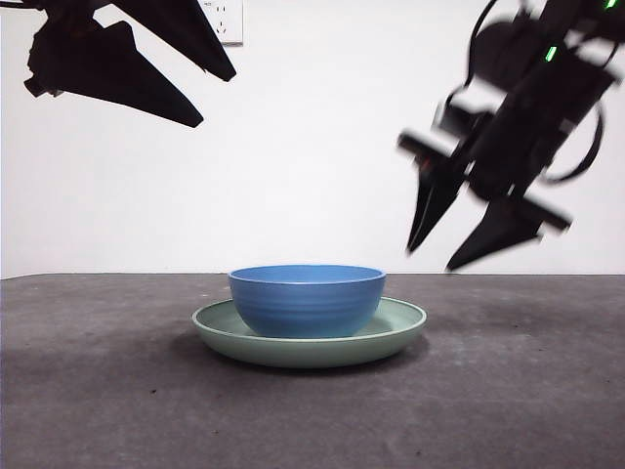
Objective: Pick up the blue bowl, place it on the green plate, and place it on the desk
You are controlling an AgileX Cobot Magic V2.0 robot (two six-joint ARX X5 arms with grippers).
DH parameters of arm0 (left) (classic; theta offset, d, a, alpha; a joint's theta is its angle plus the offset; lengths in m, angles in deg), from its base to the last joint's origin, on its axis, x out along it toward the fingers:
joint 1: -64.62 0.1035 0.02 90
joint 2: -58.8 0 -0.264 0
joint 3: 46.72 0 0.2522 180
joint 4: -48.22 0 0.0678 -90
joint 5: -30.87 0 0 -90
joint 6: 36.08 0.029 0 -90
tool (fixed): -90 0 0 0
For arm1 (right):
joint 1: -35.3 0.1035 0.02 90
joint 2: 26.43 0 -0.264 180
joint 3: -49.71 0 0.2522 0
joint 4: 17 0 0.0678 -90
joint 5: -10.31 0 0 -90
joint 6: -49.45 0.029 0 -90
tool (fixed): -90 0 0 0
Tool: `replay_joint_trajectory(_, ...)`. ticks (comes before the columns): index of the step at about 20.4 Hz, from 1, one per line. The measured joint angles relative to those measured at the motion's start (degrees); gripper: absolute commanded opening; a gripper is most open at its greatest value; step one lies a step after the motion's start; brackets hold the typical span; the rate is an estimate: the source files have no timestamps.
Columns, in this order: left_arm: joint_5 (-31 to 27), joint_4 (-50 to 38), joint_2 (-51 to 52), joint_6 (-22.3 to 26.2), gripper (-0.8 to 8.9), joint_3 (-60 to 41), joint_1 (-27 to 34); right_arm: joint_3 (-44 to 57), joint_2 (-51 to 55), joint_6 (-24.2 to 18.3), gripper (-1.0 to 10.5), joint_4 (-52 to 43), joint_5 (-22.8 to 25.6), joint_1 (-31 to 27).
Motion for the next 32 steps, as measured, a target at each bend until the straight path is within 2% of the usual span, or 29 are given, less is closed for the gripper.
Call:
replay_joint_trajectory(7,0.0,-0.02,0.0,0.0,2.18,0.0,0.0,-0.04,20.59,-6.97,2.4,11.72,-0.11,1.75)
replay_joint_trajectory(11,0.0,-0.02,0.0,0.0,2.18,0.0,0.0,-0.2,30.08,-12.13,2.4,22.4,-0.13,3.52)
replay_joint_trajectory(14,0.0,-0.02,0.0,0.0,2.18,0.0,0.02,2.69,36.26,-14.38,2.4,24.04,-0.66,4.61)
replay_joint_trajectory(20,0.0,-0.02,0.0,0.0,2.18,0.0,0.0,13.75,43.32,-14.97,2.4,23.43,-7.02,6.75)
replay_joint_trajectory(32,0.0,0.0,0.0,0.0,2.17,0.0,0.0,14.71,44.22,-14.97,2.4,22.4,-7.52,6.86)
